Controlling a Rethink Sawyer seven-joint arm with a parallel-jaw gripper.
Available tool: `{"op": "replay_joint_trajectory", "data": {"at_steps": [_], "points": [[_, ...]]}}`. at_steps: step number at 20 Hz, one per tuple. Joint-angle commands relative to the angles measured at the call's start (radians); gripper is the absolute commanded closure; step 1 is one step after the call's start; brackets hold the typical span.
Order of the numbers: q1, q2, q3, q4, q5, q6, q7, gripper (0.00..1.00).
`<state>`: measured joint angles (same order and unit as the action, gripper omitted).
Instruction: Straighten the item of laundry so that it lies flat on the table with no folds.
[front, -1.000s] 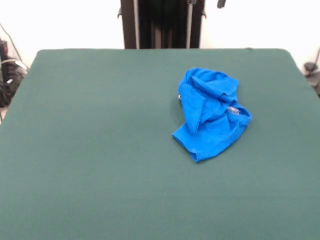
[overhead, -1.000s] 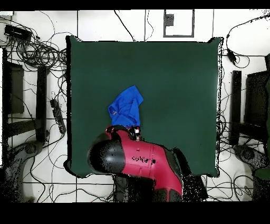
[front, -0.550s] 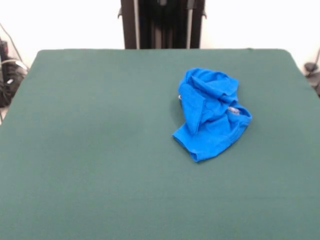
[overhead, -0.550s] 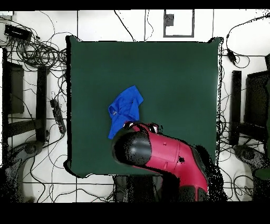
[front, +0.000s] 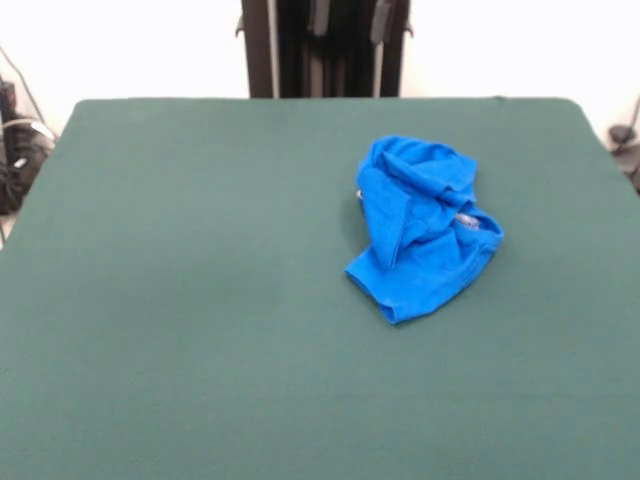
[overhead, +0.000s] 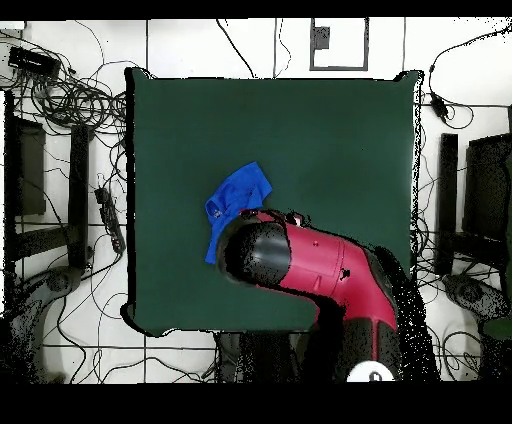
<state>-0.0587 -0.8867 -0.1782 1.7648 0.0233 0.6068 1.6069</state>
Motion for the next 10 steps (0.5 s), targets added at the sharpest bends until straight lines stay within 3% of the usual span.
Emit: {"op": "replay_joint_trajectory", "data": {"at_steps": [1, 4, 10], "points": [[0.029, 0.187, 0.169, -0.051, 0.078, -0.059, 0.187, 0.0], [0.105, 0.207, 0.113, -0.102, 0.082, -0.041, 0.27, 0.0], [0.12, 0.282, 0.103, -0.222, 0.123, 0.037, 0.262, 0.0]]}}
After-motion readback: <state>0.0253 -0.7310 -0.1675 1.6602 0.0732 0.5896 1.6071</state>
